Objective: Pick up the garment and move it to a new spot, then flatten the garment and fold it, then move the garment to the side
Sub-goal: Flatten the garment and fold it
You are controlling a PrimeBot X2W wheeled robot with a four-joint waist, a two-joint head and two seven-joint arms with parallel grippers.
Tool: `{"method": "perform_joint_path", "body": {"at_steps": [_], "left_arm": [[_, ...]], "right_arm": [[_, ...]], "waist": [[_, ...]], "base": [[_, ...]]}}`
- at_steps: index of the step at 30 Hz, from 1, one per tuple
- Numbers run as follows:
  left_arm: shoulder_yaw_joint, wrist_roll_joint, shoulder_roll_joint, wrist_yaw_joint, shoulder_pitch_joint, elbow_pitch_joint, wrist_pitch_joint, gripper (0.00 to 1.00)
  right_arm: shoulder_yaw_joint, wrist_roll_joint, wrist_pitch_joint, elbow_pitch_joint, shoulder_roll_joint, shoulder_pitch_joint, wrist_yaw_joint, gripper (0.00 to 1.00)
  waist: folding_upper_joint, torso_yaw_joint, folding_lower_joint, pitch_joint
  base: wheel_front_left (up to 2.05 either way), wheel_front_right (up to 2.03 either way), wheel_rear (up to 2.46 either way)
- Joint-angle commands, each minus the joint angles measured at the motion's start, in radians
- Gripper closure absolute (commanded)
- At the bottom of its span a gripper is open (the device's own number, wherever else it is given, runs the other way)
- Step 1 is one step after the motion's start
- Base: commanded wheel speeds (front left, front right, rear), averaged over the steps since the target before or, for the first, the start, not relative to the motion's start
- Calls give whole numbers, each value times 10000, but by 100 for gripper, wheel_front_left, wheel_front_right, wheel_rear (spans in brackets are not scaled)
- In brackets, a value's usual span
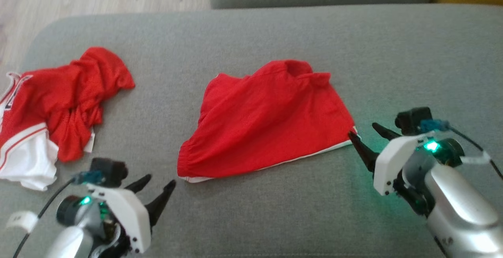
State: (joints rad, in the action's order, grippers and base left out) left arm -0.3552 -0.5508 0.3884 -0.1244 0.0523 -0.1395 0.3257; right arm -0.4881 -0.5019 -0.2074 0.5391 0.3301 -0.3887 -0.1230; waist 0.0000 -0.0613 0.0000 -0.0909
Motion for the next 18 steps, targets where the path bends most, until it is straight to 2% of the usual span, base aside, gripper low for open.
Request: {"method": "perform_joint_path", "body": {"at_steps": [1,8,18], "left_arm": [[-12,-290,484,-54,862,362,16,0],[-1716,-1961,1290,-60,2050,-86,-109,0],[-3691,-3368,2149,-62,3455,-764,-603,0]], "right_arm": [[-413,-316,-242,16,206,-487,-77,0],[-1523,-1105,-659,839,413,-1319,-77,0],[-2641,-1813,-255,1476,357,-2065,-77,0]], "waist": [[0,-171,0,-277],[0,-321,0,-720],[0,-188,0,-1073]], "base": [[0,0,0],[0,0,0],[0,0,0]]}}
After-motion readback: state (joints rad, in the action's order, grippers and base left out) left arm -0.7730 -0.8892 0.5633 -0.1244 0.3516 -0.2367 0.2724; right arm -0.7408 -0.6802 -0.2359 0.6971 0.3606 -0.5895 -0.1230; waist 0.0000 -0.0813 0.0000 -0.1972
